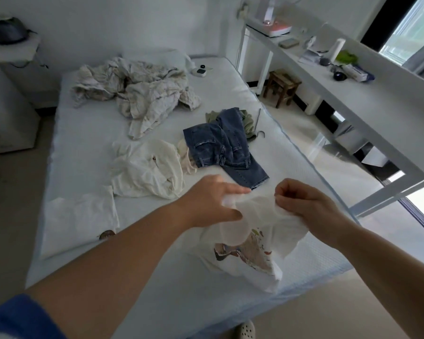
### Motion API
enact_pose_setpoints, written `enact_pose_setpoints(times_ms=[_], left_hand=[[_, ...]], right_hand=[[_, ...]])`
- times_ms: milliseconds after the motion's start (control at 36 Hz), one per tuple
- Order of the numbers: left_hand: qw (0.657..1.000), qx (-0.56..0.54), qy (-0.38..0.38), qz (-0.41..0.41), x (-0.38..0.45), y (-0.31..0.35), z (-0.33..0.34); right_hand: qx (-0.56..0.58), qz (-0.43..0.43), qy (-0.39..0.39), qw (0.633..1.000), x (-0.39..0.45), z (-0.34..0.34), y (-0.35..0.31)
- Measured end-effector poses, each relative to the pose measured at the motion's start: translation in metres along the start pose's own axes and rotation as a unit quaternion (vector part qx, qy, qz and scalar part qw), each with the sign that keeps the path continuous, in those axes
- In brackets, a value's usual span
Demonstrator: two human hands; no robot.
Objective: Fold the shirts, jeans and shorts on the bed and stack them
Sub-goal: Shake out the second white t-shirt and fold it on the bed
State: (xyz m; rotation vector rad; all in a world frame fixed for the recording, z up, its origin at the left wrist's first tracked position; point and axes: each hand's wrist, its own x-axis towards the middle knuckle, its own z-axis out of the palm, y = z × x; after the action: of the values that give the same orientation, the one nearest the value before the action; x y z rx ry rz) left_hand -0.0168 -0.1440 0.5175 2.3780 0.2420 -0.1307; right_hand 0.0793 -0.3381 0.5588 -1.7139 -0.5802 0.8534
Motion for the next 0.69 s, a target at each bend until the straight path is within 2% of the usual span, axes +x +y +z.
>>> enact_pose_setpoints(times_ms=[111,222,306,361,417,472,583,639,694], left_hand=[[0.997,-0.045,0.051,0.042,-0.003,0.007,0.013],[0.978,-0.155,0.124,0.066,-0.008,0.011,0.009],[0.967,-0.170,0.166,0.096,-0.012,0.019,0.001],[0.964,-0.143,0.185,0.124,-0.015,0.028,-0.003],[0.964,-0.114,0.199,0.134,-0.017,0.036,-0.007],[0.969,-0.110,0.175,0.137,-0.018,0.039,-0.014],[0.982,-0.147,0.065,0.100,-0.023,0.027,-0.036],[0.986,-0.120,0.064,0.093,-0.026,0.023,-0.044],[0.987,-0.068,0.098,0.109,-0.027,0.024,-0.048]], right_hand=[[0.018,0.009,-0.013,1.000,-0.004,0.002,0.000],[-0.014,0.005,0.010,1.000,-0.007,0.002,-0.001],[-0.113,-0.016,-0.008,0.993,-0.007,0.003,-0.004],[-0.217,-0.035,-0.016,0.975,-0.006,0.007,-0.006],[-0.265,-0.061,-0.011,0.962,-0.005,0.013,-0.009],[-0.279,-0.091,-0.002,0.956,-0.005,0.018,-0.012],[-0.277,-0.096,-0.023,0.956,-0.008,0.011,-0.020],[-0.284,-0.083,-0.045,0.954,-0.008,0.008,-0.027],[-0.310,-0.072,-0.057,0.946,-0.005,0.008,-0.032]])
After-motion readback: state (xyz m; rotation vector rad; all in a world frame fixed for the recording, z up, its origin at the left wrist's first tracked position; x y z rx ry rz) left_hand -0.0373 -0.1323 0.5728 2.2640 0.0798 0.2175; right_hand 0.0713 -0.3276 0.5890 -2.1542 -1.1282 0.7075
